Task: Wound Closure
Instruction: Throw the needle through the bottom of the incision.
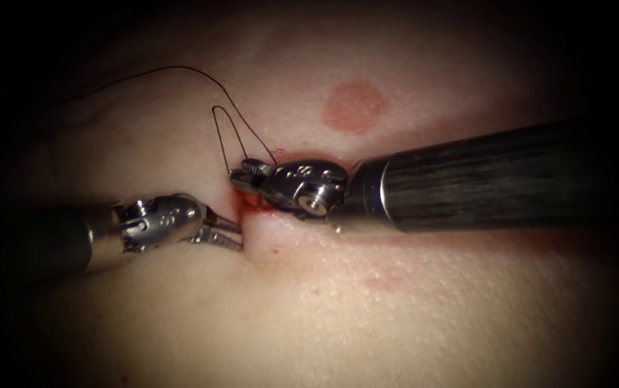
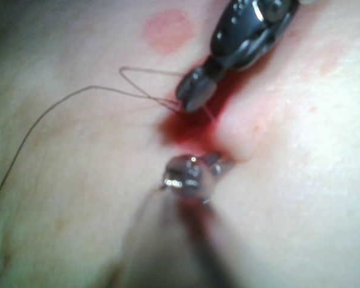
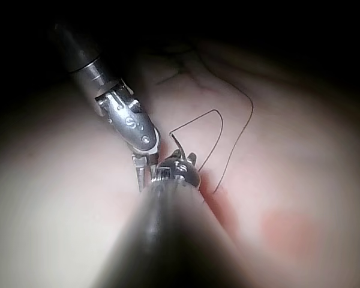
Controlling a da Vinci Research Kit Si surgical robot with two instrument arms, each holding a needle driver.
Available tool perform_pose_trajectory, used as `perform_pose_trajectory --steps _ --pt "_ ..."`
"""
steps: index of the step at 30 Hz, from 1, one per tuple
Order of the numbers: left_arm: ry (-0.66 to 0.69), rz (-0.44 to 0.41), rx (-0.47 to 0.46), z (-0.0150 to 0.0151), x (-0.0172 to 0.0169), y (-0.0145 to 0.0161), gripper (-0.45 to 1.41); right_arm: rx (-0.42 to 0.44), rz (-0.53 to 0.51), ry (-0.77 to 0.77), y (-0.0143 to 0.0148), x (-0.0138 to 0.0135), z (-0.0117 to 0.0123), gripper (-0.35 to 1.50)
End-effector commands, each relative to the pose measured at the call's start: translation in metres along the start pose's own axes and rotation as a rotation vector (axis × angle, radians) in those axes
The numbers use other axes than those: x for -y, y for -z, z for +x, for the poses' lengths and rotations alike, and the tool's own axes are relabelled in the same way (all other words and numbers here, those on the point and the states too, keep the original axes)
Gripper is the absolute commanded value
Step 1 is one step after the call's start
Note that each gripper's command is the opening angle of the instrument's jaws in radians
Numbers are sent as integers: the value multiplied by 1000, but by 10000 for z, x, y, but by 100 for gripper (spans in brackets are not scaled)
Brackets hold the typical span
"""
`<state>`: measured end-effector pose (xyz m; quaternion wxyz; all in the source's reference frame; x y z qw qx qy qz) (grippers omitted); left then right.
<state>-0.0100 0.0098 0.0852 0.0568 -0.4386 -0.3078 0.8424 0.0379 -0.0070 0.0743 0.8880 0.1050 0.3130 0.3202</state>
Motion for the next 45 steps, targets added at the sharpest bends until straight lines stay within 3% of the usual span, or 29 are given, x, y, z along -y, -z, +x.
perform_pose_trajectory --steps 1,12,23,45 --pt "1 -2 -1 -2 3 -9 -15 4 11 -9 -10 3 -2 -35" --pt "1 -2 -1 -3 2 -9 -16 40 80 -49 -10 -6 0 -35" --pt "-1 -3 -1 -5 -4 -8 -16 -15 -22 -40 -14 -30 3 -35" --pt "0 -1 0 -5 -5 -10 -16 -25 -30 -70 -14 -50 15 -35"
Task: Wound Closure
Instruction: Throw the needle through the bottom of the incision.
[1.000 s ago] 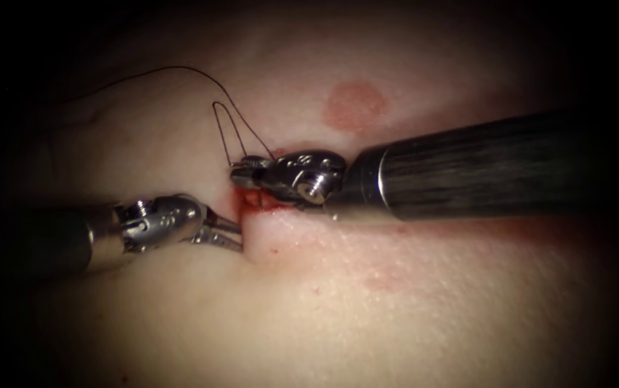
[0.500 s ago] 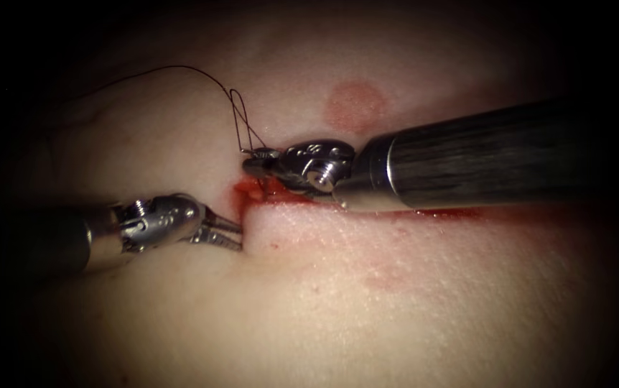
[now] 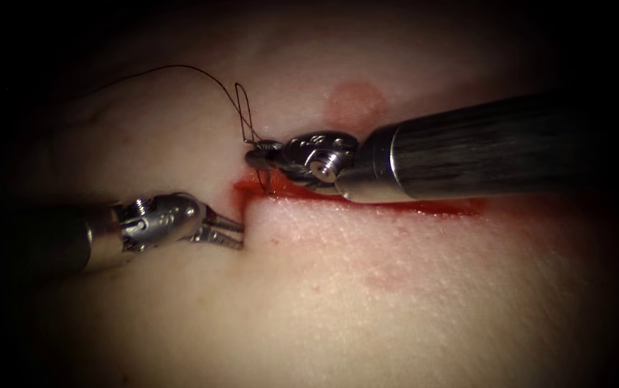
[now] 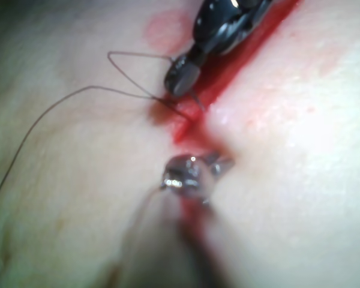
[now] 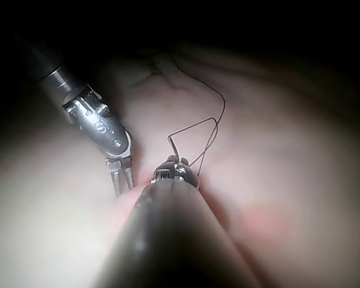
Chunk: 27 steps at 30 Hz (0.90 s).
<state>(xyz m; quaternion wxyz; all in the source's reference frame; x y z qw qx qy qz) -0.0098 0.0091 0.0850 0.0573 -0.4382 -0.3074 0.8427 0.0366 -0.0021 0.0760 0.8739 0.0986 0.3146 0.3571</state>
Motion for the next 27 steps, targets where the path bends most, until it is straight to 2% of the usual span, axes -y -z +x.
perform_pose_trajectory --steps 1,21,27 --pt "0 -2 -1 -2 3 -9 -16 -4 -1 -1 -8 0 0 -35" --pt "-5 1 -1 -1 4 -11 -15 -4 5 -12 -6 -20 14 -35" --pt "-4 -1 -1 0 4 -12 -15 14 35 -40 -11 -14 10 -35"
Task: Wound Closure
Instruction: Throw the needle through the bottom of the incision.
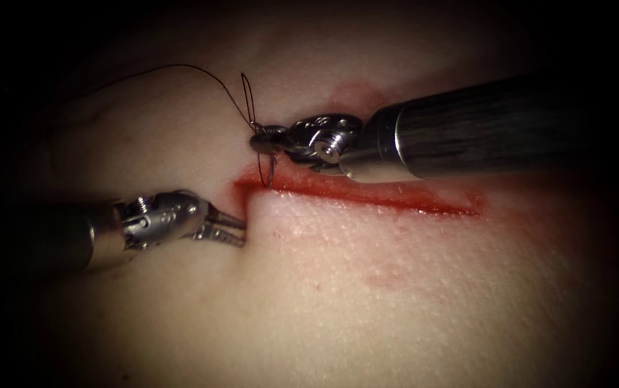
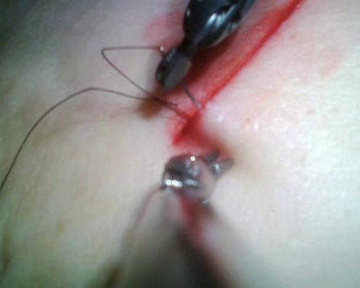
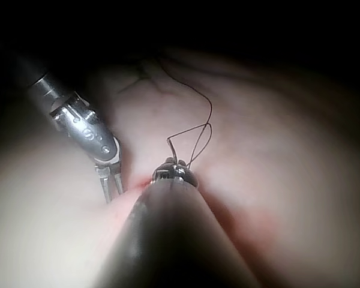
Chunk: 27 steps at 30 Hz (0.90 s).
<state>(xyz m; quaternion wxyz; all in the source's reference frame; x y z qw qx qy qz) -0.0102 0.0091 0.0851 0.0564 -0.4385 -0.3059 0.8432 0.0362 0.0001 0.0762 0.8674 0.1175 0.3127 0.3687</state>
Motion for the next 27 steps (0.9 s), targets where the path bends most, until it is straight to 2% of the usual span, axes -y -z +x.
perform_pose_trajectory --steps 1,14,18,27 --pt "0 -3 -1 -2 4 -9 -15 13 37 -21 -13 7 -5 -35" --pt "1 -1 -1 -1 4 -11 -15 77 144 -79 -9 25 -3 -35" --pt "0 -2 -4 -1 4 -10 -16 104 214 -135 -13 38 -15 -35" --pt "-5 -2 -4 -1 4 -10 -16 115 229 -178 -14 52 -24 -35"
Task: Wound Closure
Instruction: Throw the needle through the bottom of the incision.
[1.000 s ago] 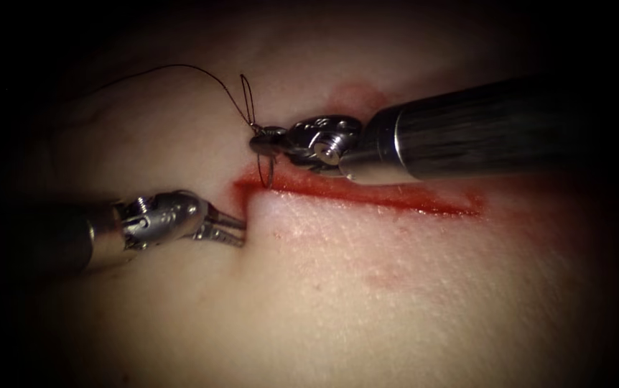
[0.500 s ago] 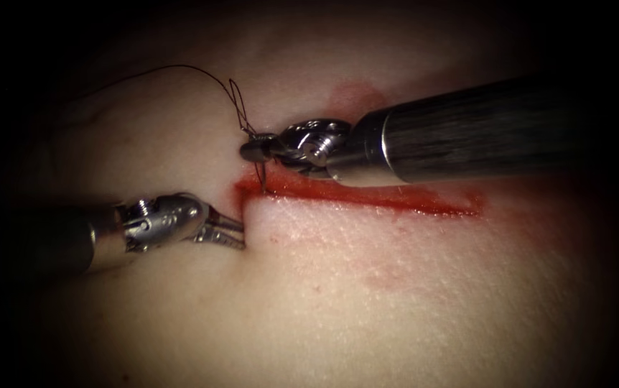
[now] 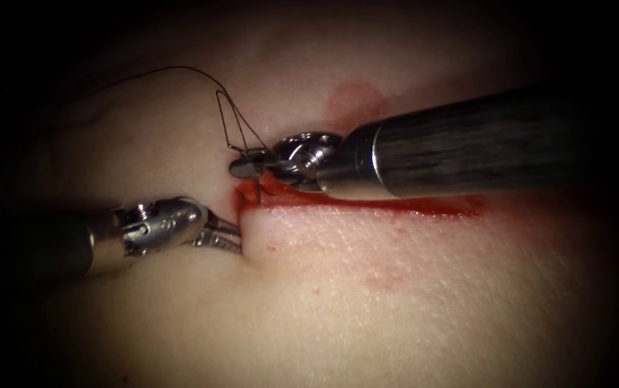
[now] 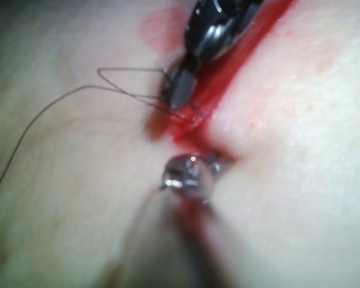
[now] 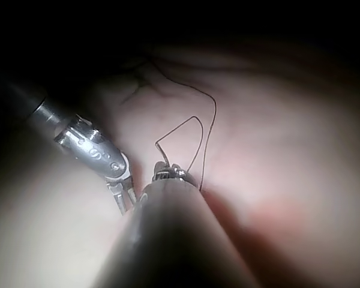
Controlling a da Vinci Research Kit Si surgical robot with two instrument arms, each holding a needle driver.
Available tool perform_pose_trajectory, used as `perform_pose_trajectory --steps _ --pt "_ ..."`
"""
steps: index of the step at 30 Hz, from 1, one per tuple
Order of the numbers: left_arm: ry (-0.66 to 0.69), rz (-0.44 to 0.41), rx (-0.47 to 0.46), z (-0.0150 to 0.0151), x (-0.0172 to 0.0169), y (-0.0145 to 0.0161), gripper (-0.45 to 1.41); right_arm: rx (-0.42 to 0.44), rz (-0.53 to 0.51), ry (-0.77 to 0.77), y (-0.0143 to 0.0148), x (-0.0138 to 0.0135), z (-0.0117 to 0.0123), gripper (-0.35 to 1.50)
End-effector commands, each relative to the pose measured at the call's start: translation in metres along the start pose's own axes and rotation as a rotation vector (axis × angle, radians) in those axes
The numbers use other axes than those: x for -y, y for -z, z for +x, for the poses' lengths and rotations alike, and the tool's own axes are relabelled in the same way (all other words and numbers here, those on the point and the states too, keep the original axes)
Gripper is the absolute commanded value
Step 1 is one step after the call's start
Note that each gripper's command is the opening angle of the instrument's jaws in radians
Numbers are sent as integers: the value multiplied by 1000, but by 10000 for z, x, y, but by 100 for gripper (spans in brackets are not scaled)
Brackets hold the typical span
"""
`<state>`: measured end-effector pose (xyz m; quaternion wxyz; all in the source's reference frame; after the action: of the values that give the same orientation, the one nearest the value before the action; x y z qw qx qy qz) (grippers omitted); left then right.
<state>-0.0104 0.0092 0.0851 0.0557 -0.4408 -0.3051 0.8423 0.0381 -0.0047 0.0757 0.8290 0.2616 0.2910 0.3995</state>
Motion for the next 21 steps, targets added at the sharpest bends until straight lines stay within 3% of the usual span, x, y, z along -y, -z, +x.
perform_pose_trajectory --steps 1,21 --pt "-2 -2 0 -2 3 -8 -16 1 3 -6 -9 4 -3 -35" --pt "-2 -6 -1 -2 3 -4 -16 46 38 -41 -16 30 -36 -35"
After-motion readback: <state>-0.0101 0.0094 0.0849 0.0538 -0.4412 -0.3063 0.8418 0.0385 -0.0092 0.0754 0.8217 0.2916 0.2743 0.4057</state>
